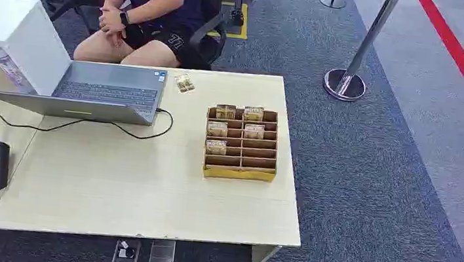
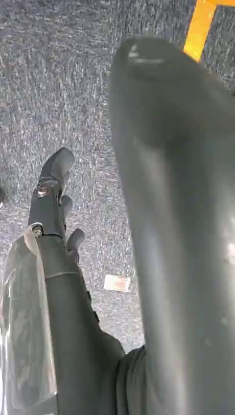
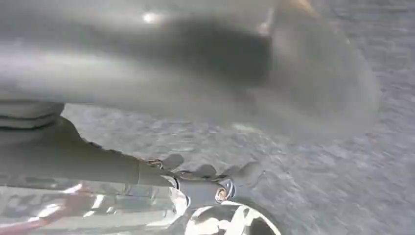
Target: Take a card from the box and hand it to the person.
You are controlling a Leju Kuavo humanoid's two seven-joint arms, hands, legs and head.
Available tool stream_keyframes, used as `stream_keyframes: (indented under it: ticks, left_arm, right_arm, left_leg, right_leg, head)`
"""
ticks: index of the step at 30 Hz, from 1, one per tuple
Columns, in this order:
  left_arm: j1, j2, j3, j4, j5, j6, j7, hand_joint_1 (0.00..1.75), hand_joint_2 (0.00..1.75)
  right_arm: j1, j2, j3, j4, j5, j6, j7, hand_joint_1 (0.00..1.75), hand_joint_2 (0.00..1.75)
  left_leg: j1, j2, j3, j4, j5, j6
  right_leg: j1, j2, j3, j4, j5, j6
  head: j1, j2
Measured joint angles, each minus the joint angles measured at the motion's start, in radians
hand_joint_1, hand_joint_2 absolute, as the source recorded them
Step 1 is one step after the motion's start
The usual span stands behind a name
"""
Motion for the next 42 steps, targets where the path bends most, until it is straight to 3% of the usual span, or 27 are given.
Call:
stream_keyframes:
  ticks: [2,4,6,12,19,26,42]
  left_arm:
    - [-0.014,-0.003,0.056,0.012,-0.045,0.005,0.001,0.00,0.00]
    - [-0.028,-0.007,0.115,0.023,-0.131,0.014,0.005,0.00,0.00]
    - [-0.037,-0.010,0.158,0.031,-0.167,0.019,0.011,0.00,0.00]
    - [-0.047,-0.016,0.222,0.044,-0.174,0.027,0.018,0.00,0.00]
    - [-0.051,-0.021,0.247,0.052,-0.180,0.029,0.018,0.00,0.00]
    - [-0.055,-0.024,0.252,0.056,-0.184,0.029,0.019,0.00,0.00]
    - [-0.058,-0.027,0.267,0.057,-0.190,0.027,0.018,0.00,0.00]
  right_arm:
    - [-0.048,-0.030,-0.045,0.003,0.003,-0.009,-0.040,0.00,0.00]
    - [-0.101,-0.063,-0.092,0.005,0.018,-0.026,-0.133,0.00,0.00]
    - [-0.154,-0.097,-0.124,0.005,0.028,-0.034,-0.184,0.00,0.00]
    - [-0.258,-0.143,-0.145,0.007,0.071,-0.037,-0.241,0.00,0.00]
    - [-0.344,-0.163,-0.141,-0.007,0.105,-0.018,-0.359,0.00,0.00]
    - [-0.401,-0.150,-0.105,-0.076,0.123,0.060,-0.441,0.00,0.00]
    - [-0.410,-0.046,0.069,-0.347,0.088,0.115,-0.459,0.00,0.00]
  left_leg:
    - [-0.001,0.000,0.000,0.000,0.000,0.000]
    - [-0.001,0.001,0.001,0.000,0.001,0.001]
    - [-0.001,0.001,0.001,0.001,0.001,0.001]
    - [-0.001,0.001,0.001,0.001,0.001,0.001]
    - [-0.001,0.000,0.000,0.001,0.001,0.001]
    - [-0.001,0.000,0.000,0.001,0.001,0.001]
    - [-0.001,0.000,0.000,0.001,0.001,0.001]
  right_leg:
    - [-0.001,0.001,-0.001,0.000,0.001,0.001]
    - [-0.001,0.001,0.000,0.000,0.001,0.001]
    - [-0.001,0.001,0.000,0.000,0.002,0.002]
    - [-0.001,0.001,0.000,0.000,0.002,0.002]
    - [-0.001,0.001,0.000,0.000,0.002,0.002]
    - [-0.001,0.001,0.000,0.001,0.002,0.002]
    - [-0.001,0.001,0.000,0.001,0.002,0.002]
  head:
    - [0.001,0.000]
    - [-0.002,0.000]
    - [0.001,0.000]
    - [0.000,0.000]
    - [0.000,0.000]
    - [0.001,0.000]
    - [0.001,0.000]
